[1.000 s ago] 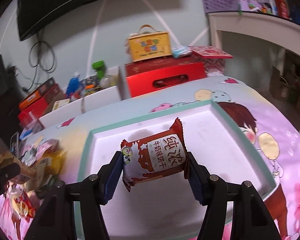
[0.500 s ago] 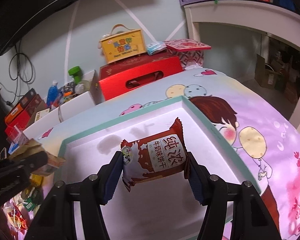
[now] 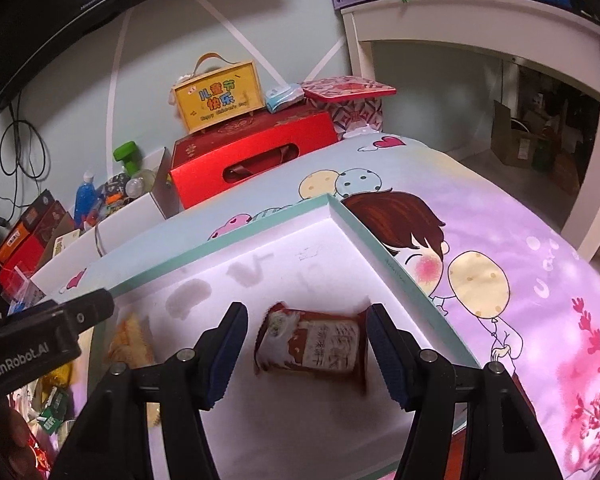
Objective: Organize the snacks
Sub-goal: 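Lower the biscuit pack into the tray with the right tool while the left tool drops the bread pack in, then grasp the clear-bagged round bun with the left tool while the right tool grasps the green mung bean cake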
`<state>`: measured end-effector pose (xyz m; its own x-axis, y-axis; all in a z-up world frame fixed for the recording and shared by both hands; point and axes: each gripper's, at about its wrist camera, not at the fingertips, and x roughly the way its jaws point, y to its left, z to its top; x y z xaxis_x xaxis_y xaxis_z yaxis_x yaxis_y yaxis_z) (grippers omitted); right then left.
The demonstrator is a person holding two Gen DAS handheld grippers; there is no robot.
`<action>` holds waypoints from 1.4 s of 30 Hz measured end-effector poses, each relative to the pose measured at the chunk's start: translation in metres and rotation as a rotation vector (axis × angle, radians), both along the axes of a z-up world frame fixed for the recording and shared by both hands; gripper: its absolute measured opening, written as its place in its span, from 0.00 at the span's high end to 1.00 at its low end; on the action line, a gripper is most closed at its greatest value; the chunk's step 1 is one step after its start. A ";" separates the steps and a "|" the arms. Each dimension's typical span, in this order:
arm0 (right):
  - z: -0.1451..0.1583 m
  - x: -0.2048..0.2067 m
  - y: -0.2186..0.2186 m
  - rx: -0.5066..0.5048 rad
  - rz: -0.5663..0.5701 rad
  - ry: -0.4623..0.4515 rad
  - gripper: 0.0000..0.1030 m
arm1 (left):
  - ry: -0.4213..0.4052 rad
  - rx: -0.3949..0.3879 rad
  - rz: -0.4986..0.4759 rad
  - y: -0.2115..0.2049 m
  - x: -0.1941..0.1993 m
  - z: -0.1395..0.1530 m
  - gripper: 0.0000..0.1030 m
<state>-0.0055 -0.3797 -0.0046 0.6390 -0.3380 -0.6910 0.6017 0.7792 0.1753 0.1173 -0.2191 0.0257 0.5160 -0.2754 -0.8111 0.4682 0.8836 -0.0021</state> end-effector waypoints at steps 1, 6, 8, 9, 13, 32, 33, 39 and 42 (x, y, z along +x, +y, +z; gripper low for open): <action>0.000 0.001 0.001 0.006 0.009 0.001 0.29 | 0.000 0.001 0.015 0.004 0.001 -0.001 0.22; 0.000 0.002 0.004 0.005 0.037 0.004 0.05 | -0.023 -0.005 0.090 0.031 0.000 0.000 0.08; 0.001 0.003 0.007 -0.004 0.042 0.002 0.00 | -0.048 -0.012 0.116 0.042 -0.001 0.002 0.08; 0.001 0.003 0.008 -0.005 0.048 0.001 0.00 | -0.061 -0.015 0.132 0.048 -0.002 0.003 0.08; 0.001 0.006 0.013 -0.006 0.072 0.004 0.00 | -0.096 -0.015 0.199 0.075 -0.003 0.006 0.06; 0.034 0.001 0.054 -0.015 0.184 -0.083 0.00 | -0.126 -0.059 0.445 0.224 -0.037 0.039 0.06; 0.036 0.001 0.057 -0.018 0.190 -0.089 0.00 | -0.124 -0.055 0.466 0.234 -0.038 0.039 0.06; 0.045 0.006 0.089 -0.011 0.262 -0.112 0.00 | -0.085 -0.051 0.545 0.275 -0.046 0.034 0.06; 0.043 0.012 0.107 0.001 0.310 -0.106 0.00 | -0.058 -0.051 0.583 0.293 -0.049 0.028 0.06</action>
<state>0.0066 -0.2725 0.0387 0.7800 -0.1154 -0.6151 0.3138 0.9225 0.2248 0.0684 0.0742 0.0542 0.6374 0.0293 -0.7700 -0.0945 0.9947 -0.0404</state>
